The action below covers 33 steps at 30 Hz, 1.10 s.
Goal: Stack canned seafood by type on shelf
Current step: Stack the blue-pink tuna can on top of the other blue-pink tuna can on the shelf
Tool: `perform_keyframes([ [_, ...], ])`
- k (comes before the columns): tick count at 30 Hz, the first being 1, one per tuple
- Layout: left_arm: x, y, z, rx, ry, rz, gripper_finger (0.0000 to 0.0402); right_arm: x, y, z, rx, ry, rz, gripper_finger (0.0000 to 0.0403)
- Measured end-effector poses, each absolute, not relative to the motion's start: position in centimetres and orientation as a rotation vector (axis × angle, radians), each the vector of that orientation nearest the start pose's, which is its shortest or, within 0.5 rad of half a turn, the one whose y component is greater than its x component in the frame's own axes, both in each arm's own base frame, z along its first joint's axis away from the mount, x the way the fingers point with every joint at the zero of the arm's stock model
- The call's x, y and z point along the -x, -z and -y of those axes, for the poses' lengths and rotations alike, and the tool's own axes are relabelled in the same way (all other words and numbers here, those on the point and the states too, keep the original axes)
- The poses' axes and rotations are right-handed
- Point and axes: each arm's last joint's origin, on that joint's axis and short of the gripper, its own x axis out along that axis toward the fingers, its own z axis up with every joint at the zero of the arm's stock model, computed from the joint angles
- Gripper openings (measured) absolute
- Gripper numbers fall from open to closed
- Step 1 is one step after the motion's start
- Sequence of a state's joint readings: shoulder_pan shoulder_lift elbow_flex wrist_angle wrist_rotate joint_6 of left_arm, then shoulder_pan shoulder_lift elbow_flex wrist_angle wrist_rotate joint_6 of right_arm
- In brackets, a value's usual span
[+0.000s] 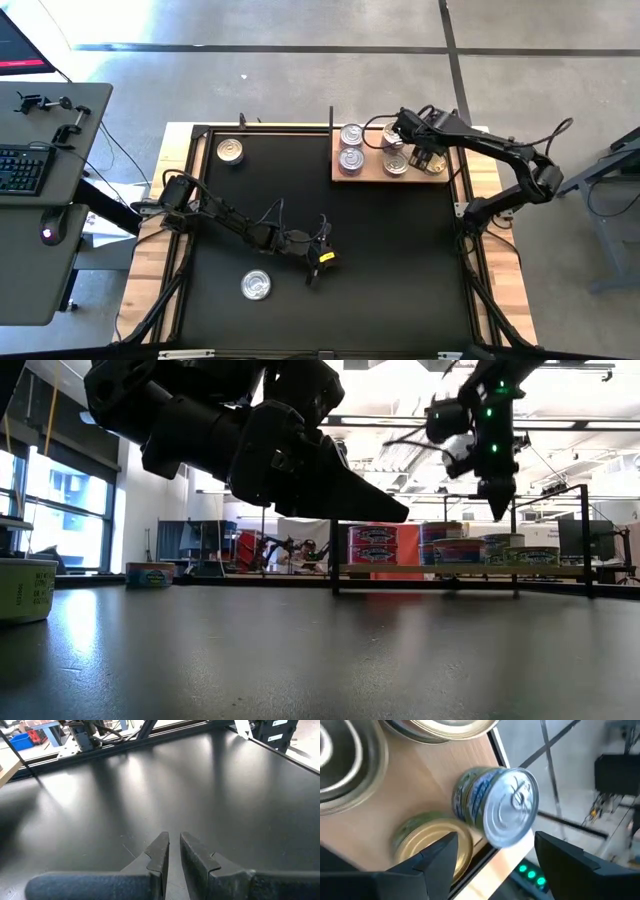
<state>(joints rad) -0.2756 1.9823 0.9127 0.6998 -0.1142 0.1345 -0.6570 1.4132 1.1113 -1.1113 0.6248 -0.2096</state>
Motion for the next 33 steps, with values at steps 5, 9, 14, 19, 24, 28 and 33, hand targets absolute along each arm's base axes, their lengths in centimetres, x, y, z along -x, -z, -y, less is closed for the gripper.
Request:
perform_keyframes([
  [5, -37.2, -12.5, 10.2, -0.201, 0.183, -0.352, 0.0037, -19.0, -27.5, 13.4, 0.013, 0.91, -1.46, 0.0255],
  [9, -37.2, -12.6, 10.2, -0.185, 0.176, -0.358, 0.0037, -19.6, -26.9, 8.8, -0.092, 0.814, -1.272, 0.0255],
  [14, -36.6, -14.1, 9.9, -0.206, 0.096, -0.401, 0.0037, -20.7, -23.5, 1.1, -0.148, 0.58, -0.97, 0.0255],
  [19, -35.2, -16.3, 9.4, -0.269, -0.074, -0.472, 0.0037, -21.8, -19.8, -5.6, -0.11, 0.361, -0.605, 0.0255],
  [24, -32.5, -18.7, 8.2, -0.299, -0.33, -0.607, 0.0037, -22.2, -16.8, -9.0, -0.084, 0.345, -0.387, 0.0255],
  [28, -29.5, -19.9, 6.4, -0.24, -0.549, -0.739, 0.0037, -22.7, -14.6, -10.1, -0.033, 0.408, -0.359, 0.0255],
  [33, -26.4, -20.6, 2.6, -0.055, -0.809, -0.874, 0.004, -22.4, -12.7, -11.0, 0.027, 0.388, -0.421, 0.0255],
])
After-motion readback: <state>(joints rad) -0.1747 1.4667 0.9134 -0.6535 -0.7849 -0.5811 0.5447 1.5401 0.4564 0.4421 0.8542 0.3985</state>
